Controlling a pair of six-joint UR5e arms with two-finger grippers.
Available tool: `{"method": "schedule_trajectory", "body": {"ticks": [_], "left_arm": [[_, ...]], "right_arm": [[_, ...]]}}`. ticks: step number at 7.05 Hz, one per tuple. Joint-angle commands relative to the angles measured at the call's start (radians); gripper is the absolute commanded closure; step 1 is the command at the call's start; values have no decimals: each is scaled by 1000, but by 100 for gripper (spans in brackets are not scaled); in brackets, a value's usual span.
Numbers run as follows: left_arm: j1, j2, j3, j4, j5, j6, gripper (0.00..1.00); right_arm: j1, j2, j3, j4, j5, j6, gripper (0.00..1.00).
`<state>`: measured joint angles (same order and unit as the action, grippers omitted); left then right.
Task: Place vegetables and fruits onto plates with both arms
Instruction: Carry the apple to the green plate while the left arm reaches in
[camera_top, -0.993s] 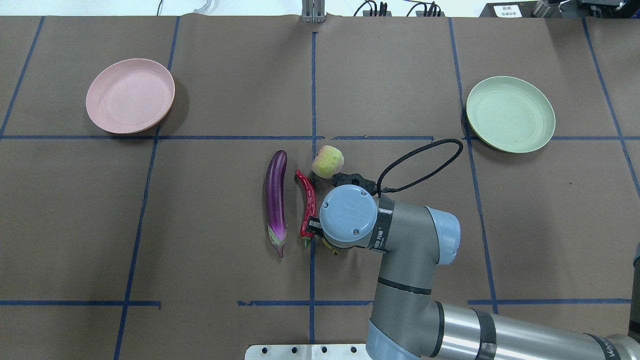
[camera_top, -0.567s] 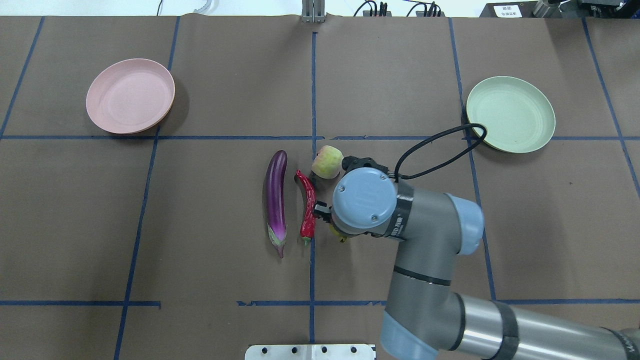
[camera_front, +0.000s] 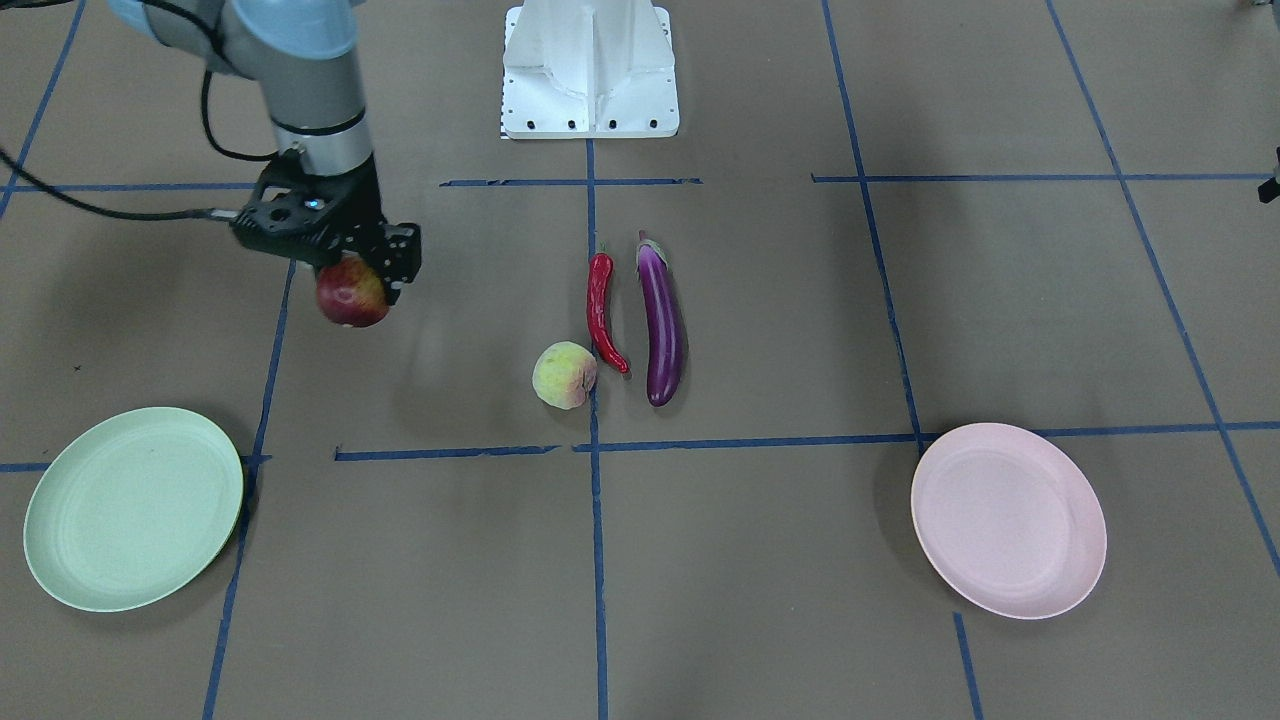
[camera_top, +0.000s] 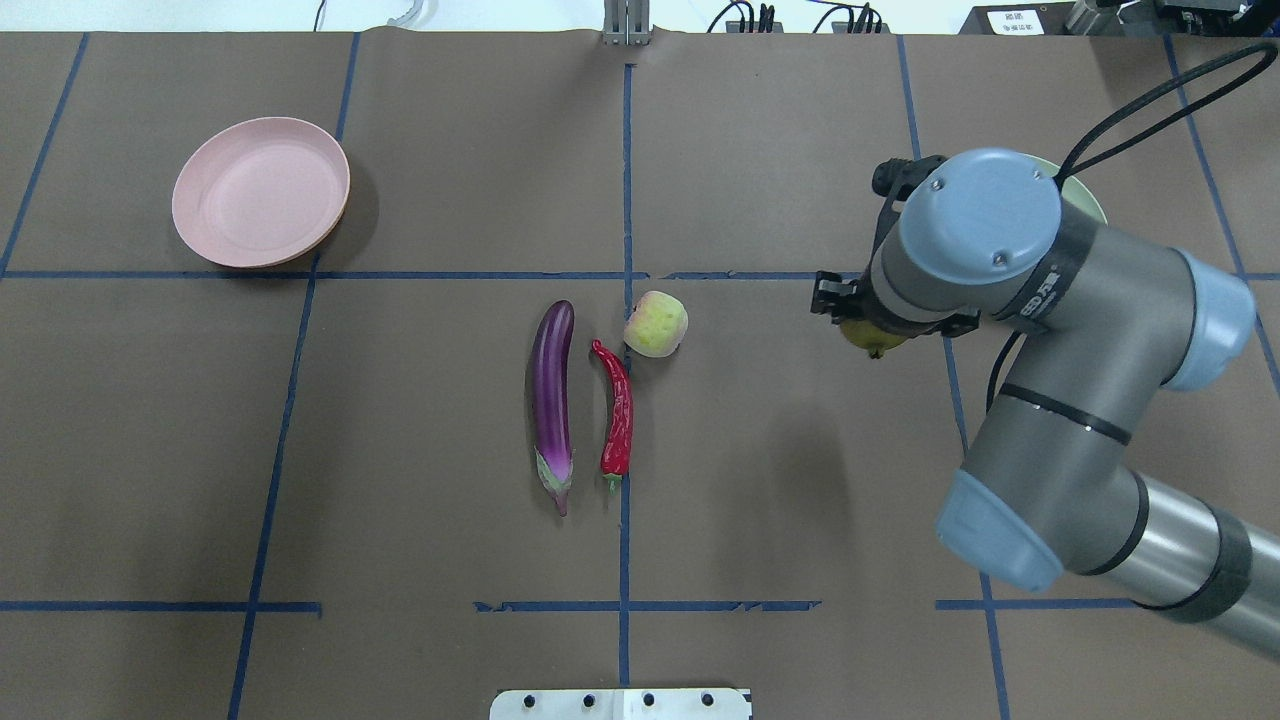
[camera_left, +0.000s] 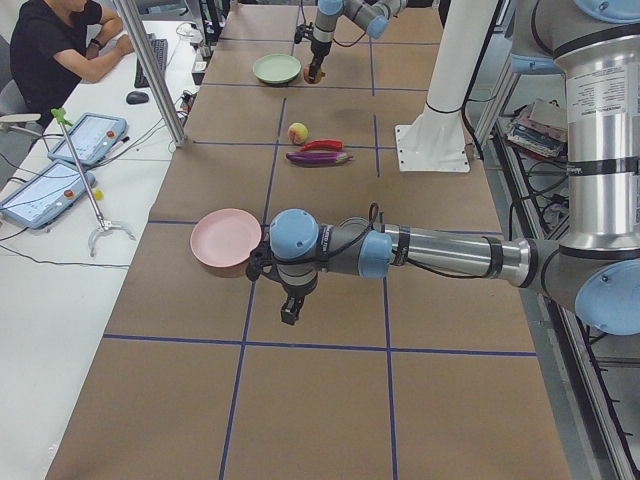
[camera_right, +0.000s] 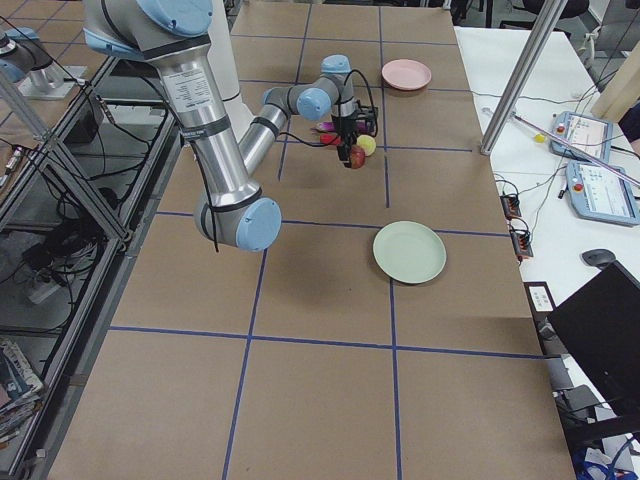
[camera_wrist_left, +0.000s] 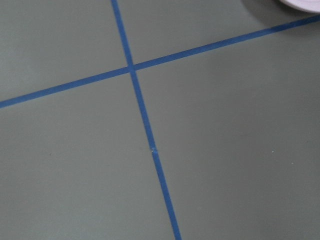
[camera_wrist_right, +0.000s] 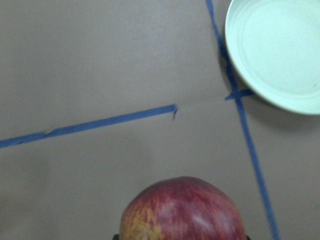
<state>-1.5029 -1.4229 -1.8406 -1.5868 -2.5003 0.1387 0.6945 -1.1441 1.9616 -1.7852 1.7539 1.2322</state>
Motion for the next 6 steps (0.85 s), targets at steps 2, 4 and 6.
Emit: {"method": "schedule_trajectory", "body": {"ticks": [2, 4, 6], "left_arm": [[189, -22, -153, -53, -95, -407, 0], [379, -182, -154, -134, -85, -709, 0], [671, -458, -123, -134, 132, -1048, 0]], "right_arm": [[213, -11, -221, 13, 30, -302, 100], [292, -5, -402, 167, 42, -426, 100], [319, -3, -538, 308, 73, -447, 99]]}}
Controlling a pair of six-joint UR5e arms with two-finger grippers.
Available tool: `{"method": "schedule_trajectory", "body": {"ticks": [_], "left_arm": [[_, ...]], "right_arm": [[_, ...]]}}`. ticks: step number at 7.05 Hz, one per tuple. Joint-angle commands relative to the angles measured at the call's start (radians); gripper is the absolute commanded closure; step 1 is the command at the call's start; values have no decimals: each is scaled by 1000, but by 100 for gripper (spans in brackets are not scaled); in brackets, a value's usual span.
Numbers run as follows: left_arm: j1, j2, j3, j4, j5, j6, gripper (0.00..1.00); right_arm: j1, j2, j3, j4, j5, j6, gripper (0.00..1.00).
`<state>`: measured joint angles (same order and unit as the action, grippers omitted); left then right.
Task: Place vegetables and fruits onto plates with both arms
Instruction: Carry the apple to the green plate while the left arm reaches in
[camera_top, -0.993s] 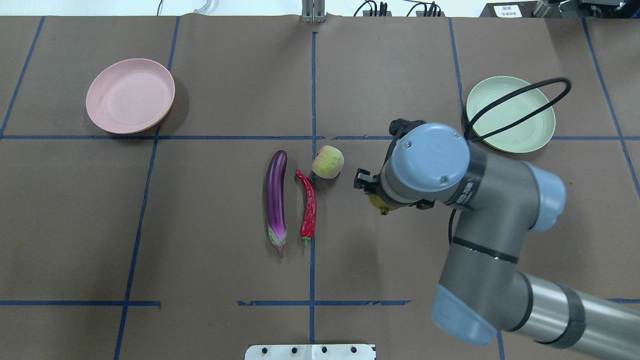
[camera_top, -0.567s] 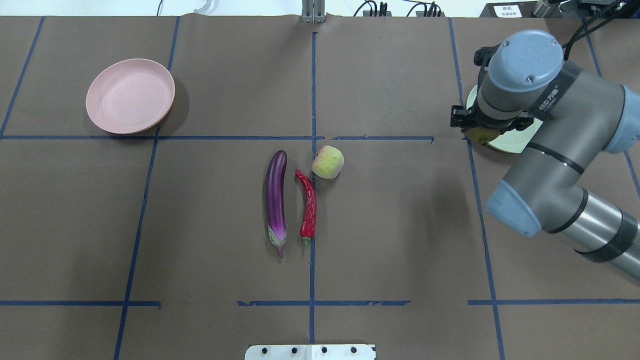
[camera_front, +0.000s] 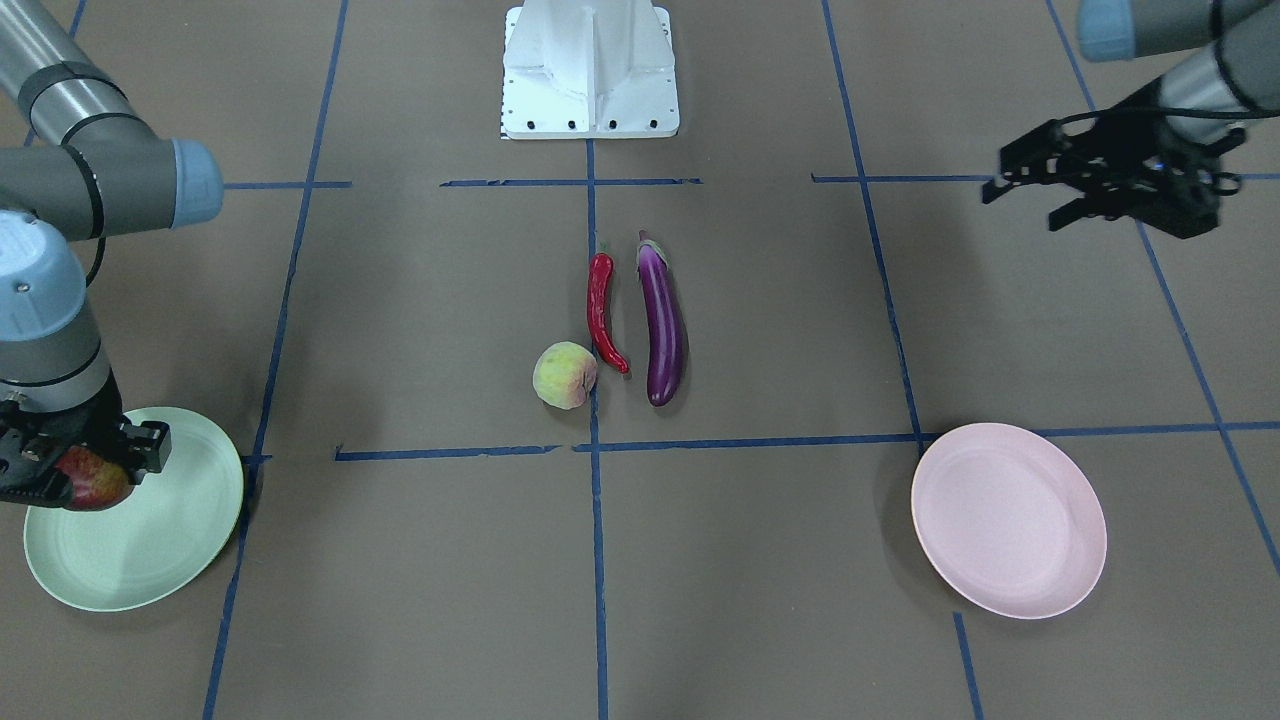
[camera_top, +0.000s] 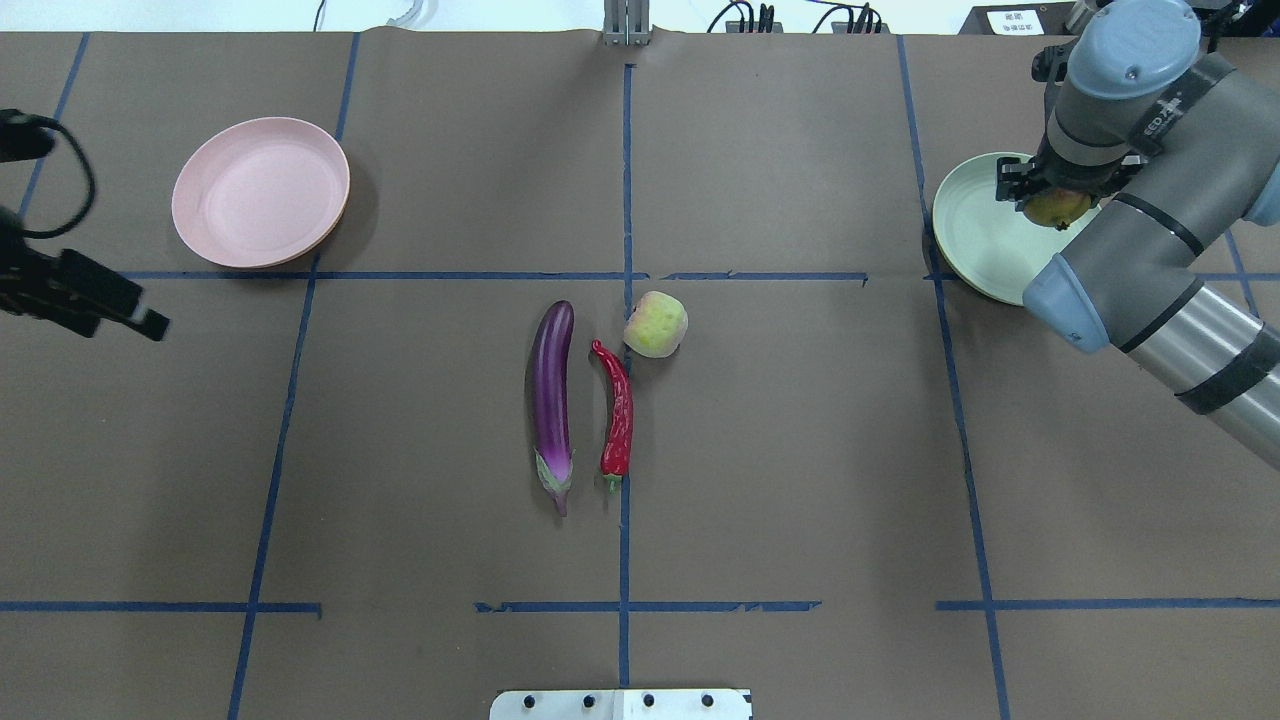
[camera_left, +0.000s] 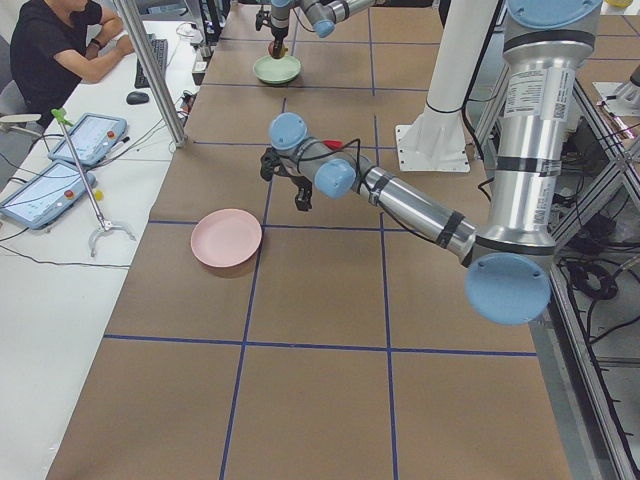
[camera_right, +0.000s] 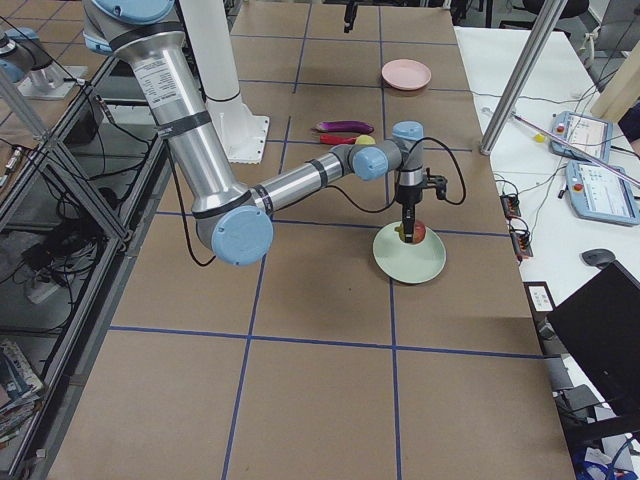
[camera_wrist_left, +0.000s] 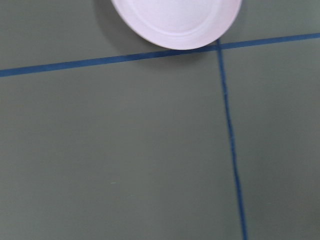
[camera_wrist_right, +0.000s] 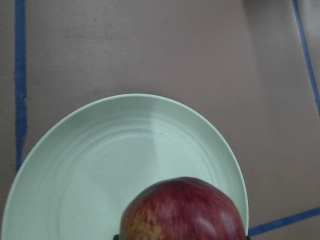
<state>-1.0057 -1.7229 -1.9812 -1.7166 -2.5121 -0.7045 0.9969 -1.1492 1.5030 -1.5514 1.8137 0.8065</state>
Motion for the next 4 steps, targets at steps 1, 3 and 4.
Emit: {"method": "schedule_trajectory", "body": {"ticks": [1, 3, 4], "left_arm": [[312, -264, 97, -12, 312, -327, 0], [409, -392, 206, -12, 473, -423, 0], [418, -391, 214, -8, 490, -435, 0]], "right_arm": [[17, 0, -87, 77, 28, -23, 94], [19, -12, -72, 105, 62, -18, 0], [19, -10, -67, 131, 87, -21, 0]]}}
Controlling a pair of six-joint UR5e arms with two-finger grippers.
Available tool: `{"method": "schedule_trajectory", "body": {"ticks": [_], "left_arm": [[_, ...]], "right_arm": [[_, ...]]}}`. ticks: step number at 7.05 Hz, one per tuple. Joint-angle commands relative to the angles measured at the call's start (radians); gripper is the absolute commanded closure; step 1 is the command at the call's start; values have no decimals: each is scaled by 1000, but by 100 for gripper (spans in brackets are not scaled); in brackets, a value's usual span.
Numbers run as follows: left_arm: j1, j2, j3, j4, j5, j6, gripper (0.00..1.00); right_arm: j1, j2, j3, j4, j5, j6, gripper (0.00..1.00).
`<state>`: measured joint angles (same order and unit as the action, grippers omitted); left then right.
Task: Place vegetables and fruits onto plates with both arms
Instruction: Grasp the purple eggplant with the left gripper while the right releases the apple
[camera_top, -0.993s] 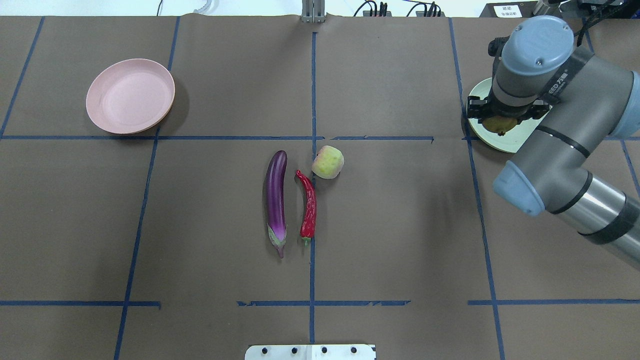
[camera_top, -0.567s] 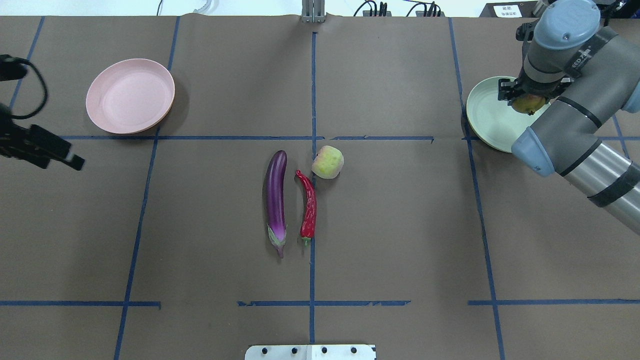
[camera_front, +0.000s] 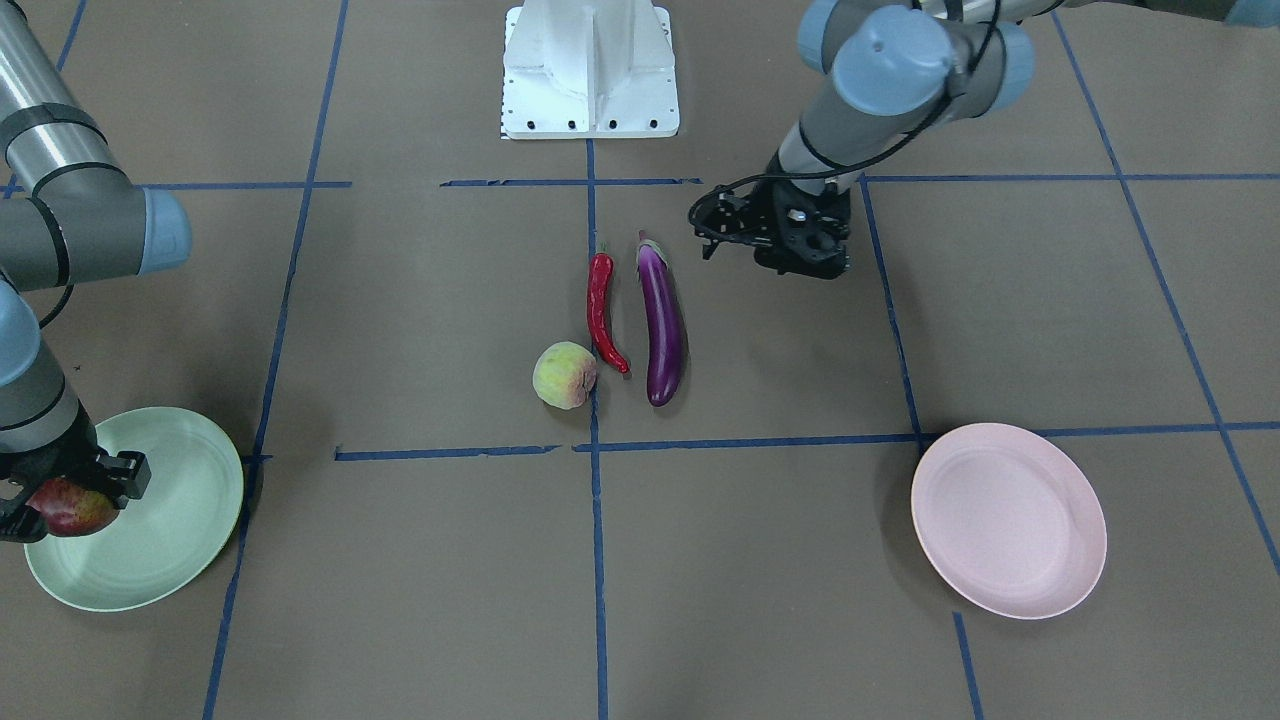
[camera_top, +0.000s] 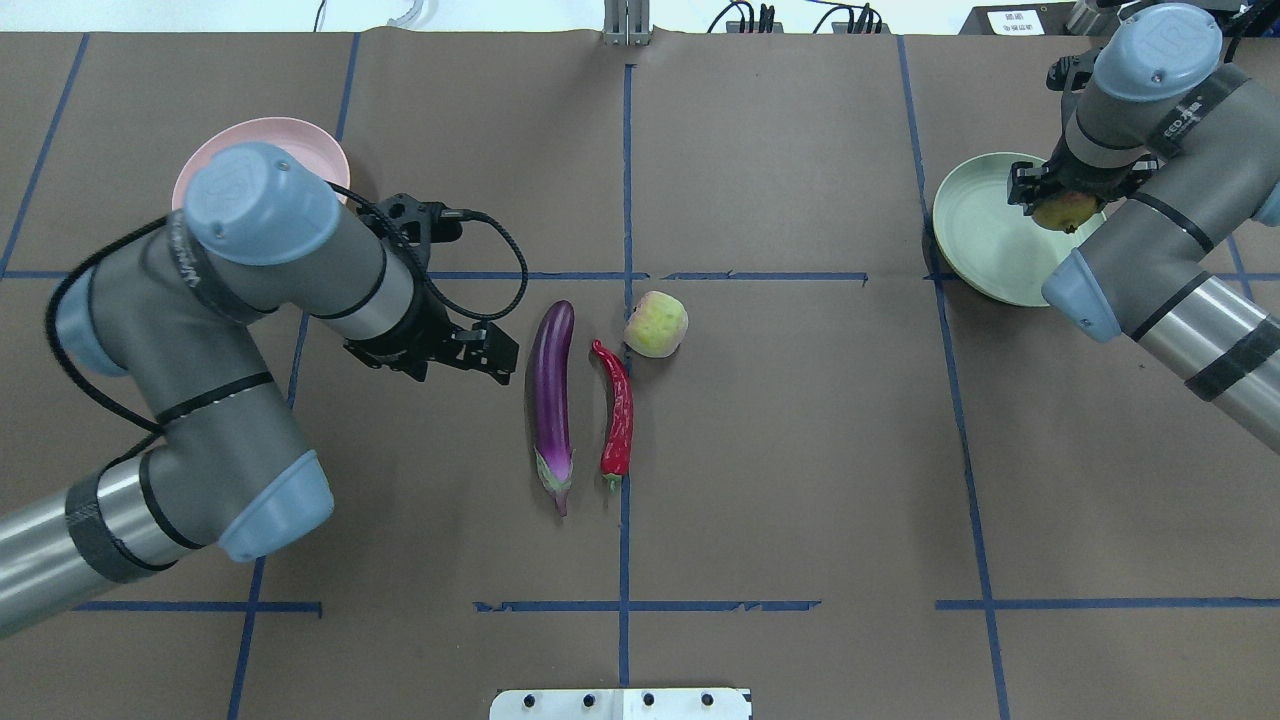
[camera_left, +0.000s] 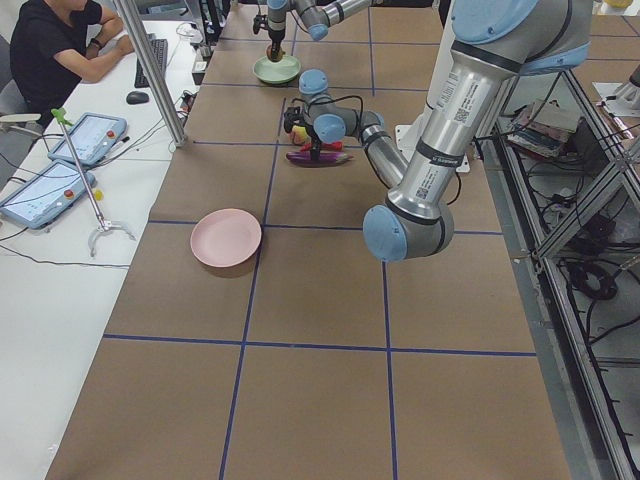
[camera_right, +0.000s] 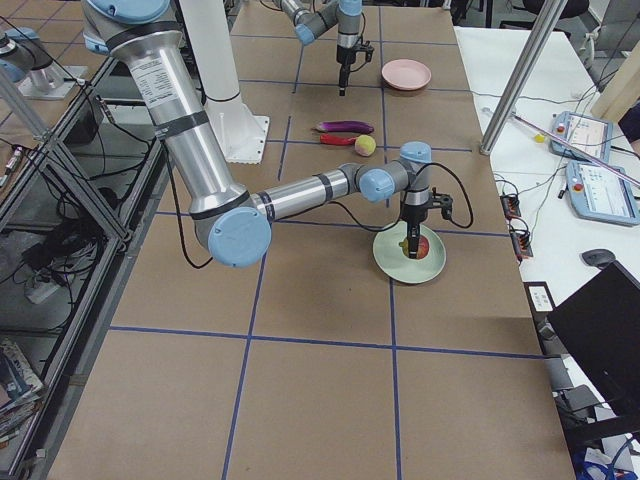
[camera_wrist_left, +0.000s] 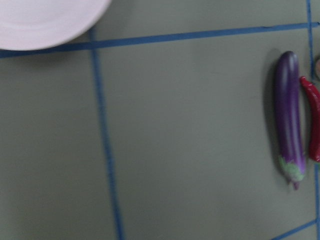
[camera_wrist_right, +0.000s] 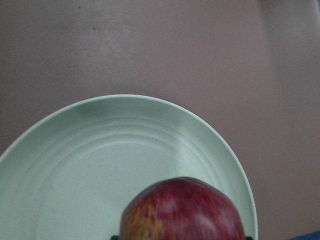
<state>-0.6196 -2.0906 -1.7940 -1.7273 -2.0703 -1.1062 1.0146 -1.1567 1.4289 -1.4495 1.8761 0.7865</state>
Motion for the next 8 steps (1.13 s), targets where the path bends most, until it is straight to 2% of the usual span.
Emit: {"method": "schedule_trajectory", "body": {"ticks": [1, 2, 3, 4, 5, 6, 8], "left_arm": [[61, -43, 106, -6, 58, -67, 0], [73, -102, 183, -32, 77, -69, 0], [93, -118, 220, -67, 105, -69, 1], [99, -127, 220, -83, 105, -90, 17], [116, -129, 226, -83, 108, -93, 45], [122, -129, 229, -81, 130, -98, 64], [135, -128, 254, -104, 163, -99, 64]], "right_arm": [[1, 5, 31, 29, 78, -1, 0], [1, -3, 78, 28, 102, 3, 0], [2, -9, 134, 18, 133, 7, 0], [2, -29, 183, 17, 150, 8, 0], [1, -40, 211, 17, 162, 35, 0], [-1, -44, 228, 18, 172, 74, 0], [-56, -49, 286, 17, 175, 175, 0]]}}
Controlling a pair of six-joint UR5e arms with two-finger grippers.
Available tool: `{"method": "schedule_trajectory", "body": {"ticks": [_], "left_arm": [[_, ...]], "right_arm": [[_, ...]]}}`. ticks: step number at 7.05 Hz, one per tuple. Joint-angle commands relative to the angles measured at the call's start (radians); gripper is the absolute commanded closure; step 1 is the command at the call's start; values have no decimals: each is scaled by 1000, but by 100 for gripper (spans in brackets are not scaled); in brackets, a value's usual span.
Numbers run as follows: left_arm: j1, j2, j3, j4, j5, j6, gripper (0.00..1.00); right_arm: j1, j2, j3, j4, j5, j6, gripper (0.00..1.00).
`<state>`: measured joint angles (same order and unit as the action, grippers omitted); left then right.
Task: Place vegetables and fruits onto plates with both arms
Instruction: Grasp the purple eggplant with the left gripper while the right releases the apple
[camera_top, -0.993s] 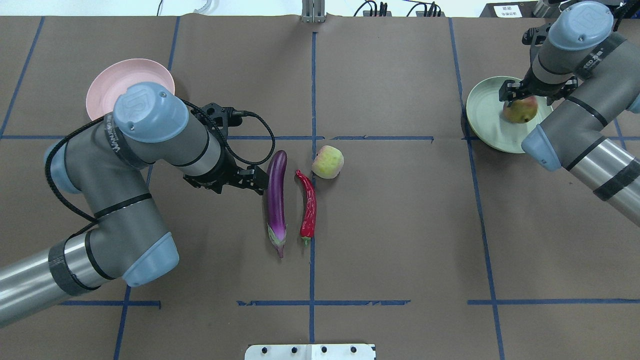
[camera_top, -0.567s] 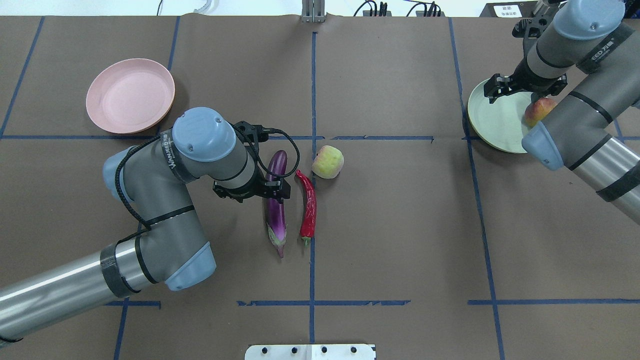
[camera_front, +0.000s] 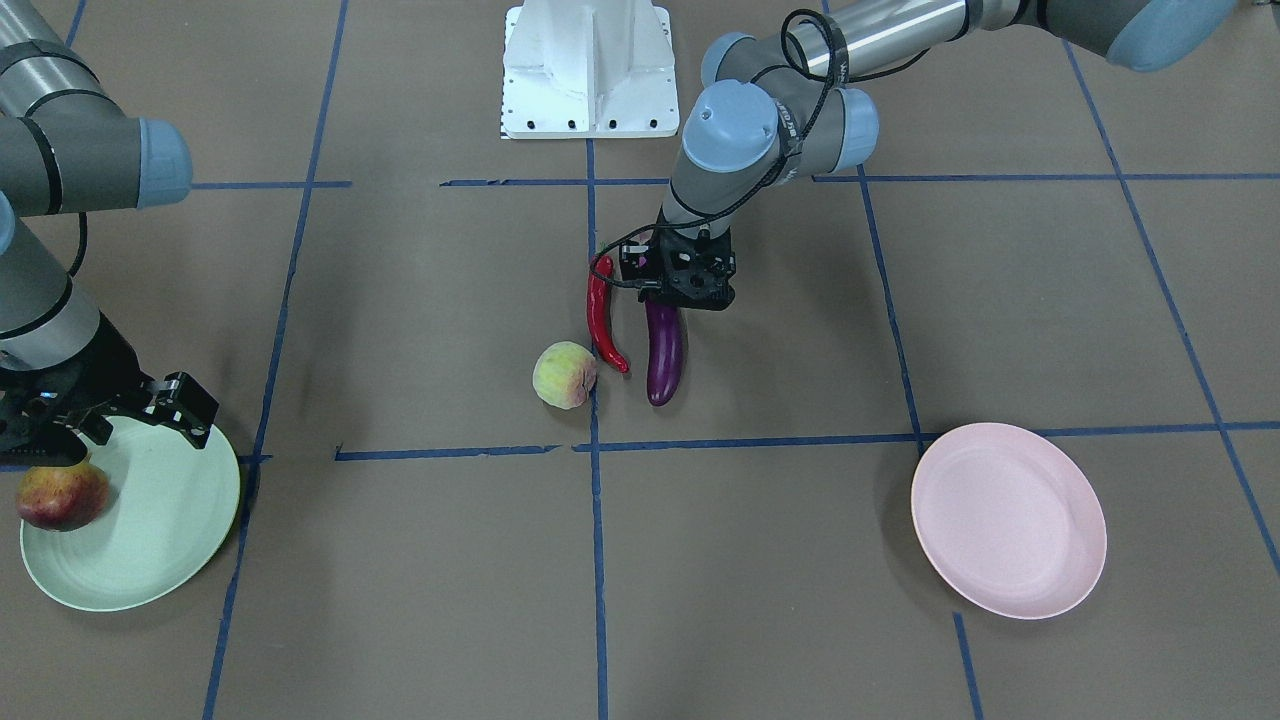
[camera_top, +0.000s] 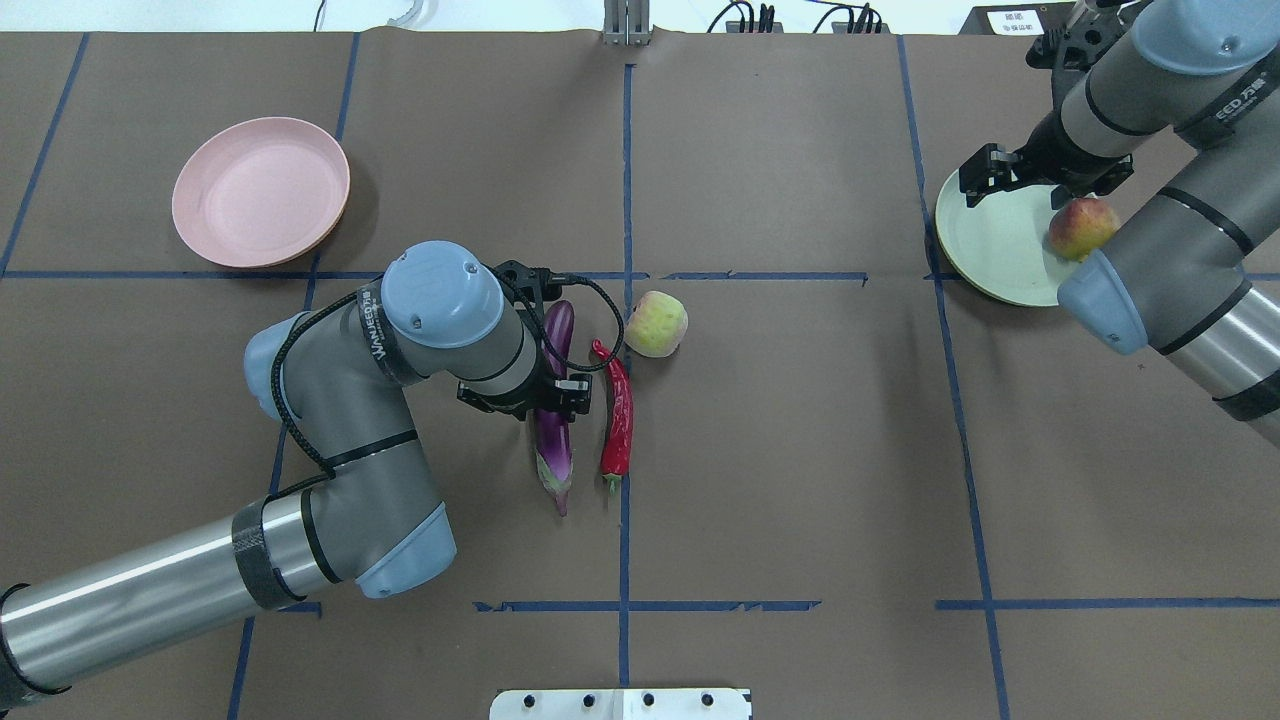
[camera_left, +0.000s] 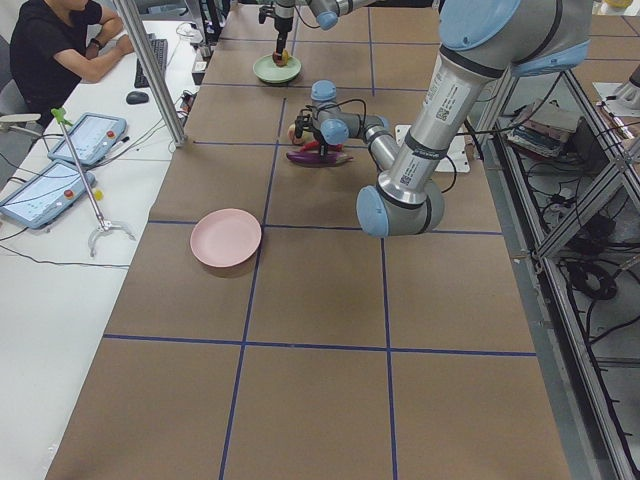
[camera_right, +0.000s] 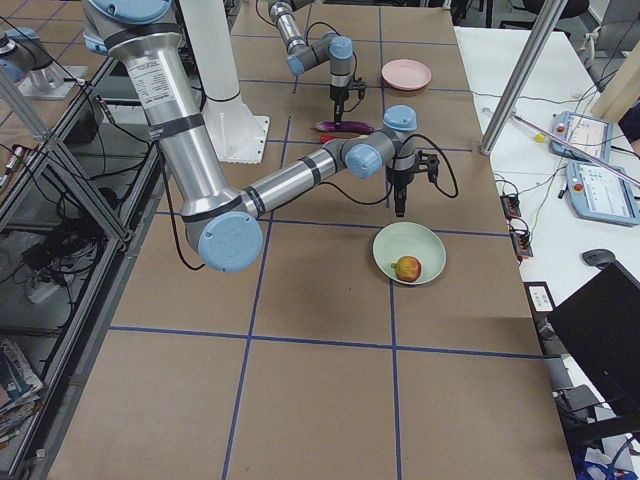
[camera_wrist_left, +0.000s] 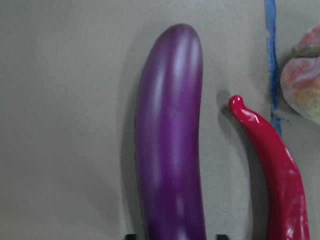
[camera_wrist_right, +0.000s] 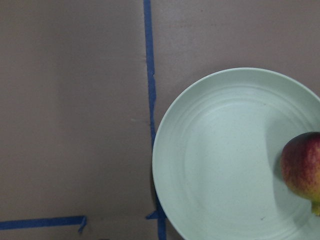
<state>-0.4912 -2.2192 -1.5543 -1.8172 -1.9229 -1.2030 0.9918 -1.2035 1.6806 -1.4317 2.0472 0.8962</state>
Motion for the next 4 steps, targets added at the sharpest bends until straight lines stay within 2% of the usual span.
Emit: {"method": "schedule_trajectory", "body": {"ticks": [1, 2, 4], "left_arm": [[-7, 3, -7, -16, 16, -12, 95], [-67, 10, -56, -13, 16, -21, 99], [-217, 110, -130, -7, 16, -21, 99]], "right_arm": [[-88, 8, 65, 0, 1, 142, 0], [-166, 60, 65, 8, -12, 284, 0], [-286, 165, 59, 13, -65, 545, 0]]}}
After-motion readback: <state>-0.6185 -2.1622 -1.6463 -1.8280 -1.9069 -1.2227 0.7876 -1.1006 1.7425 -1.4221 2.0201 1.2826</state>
